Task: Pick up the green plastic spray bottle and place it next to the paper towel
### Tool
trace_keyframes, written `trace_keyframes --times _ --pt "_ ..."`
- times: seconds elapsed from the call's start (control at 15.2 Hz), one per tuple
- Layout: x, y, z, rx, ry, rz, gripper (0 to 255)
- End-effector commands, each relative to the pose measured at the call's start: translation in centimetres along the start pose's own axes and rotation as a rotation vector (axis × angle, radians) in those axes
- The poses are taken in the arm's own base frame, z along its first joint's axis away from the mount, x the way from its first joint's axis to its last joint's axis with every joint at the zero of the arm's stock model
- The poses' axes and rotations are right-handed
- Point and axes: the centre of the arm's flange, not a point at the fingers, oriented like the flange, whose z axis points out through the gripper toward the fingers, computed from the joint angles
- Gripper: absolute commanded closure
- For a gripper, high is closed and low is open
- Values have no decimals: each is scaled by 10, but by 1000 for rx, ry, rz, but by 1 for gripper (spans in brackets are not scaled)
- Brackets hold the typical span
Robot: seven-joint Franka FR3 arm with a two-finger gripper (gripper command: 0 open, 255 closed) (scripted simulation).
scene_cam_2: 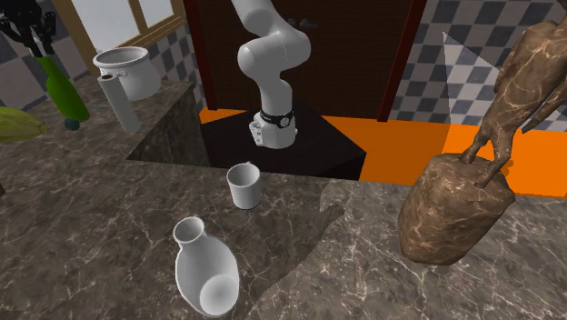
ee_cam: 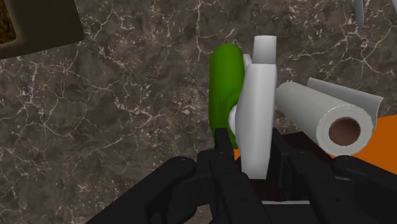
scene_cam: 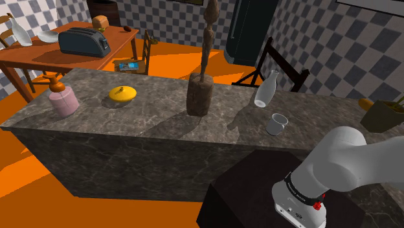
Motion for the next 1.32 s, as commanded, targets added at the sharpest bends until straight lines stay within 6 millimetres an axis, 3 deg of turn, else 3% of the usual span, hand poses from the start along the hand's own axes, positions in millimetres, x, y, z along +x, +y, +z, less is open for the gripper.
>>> trace_keyframes --times 0.0,1.25 --pt "0 -1 10 -1 -1 0 255" --pt "7 -6 108 -1 -1 0 255"
